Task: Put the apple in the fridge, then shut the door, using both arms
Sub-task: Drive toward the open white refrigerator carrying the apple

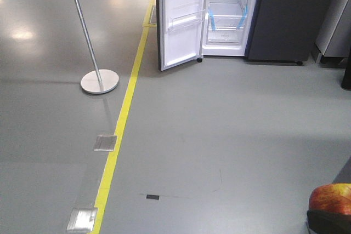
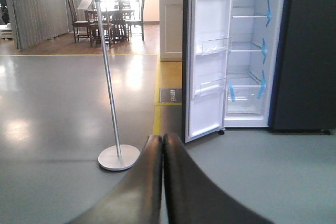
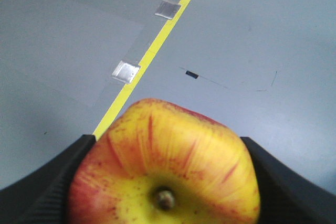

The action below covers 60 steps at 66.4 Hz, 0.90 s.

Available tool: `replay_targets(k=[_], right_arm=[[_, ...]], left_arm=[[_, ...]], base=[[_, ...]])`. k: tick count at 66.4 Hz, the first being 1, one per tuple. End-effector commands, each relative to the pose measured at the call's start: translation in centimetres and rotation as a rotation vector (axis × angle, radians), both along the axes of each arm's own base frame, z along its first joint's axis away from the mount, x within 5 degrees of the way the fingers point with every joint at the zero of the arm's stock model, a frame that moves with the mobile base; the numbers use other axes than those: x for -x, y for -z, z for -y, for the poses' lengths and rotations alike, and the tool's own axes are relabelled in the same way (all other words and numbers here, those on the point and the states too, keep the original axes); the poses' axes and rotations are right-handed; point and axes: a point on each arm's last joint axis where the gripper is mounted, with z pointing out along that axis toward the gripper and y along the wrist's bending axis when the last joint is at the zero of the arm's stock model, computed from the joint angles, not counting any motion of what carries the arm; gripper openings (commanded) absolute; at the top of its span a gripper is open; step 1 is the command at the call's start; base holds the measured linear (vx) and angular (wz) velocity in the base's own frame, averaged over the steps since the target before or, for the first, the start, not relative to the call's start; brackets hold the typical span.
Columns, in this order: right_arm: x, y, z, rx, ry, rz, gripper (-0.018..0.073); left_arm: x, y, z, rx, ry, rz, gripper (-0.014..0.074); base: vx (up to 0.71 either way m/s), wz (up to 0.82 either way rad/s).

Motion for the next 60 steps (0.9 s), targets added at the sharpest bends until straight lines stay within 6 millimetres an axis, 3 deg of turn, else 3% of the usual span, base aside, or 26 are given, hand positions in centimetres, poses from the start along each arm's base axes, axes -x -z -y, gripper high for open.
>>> replay_targets(k=[1,60], right_arm=[[-0.37,-1.10,-0.12,-0.031,0.009,0.067,0.0119],[-0.37,-1.10,-0.12,-0.030,0.008,0.068,0.0119]], left_arm=[[0.24,-1.34,-0.01,0.008,0.000,0.106,-0.0006],[0.24,-1.34,-0.01,0.008,0.000,0.106,-0.0006]], base=[[0.34,-0.03],[0.35,-0.04]])
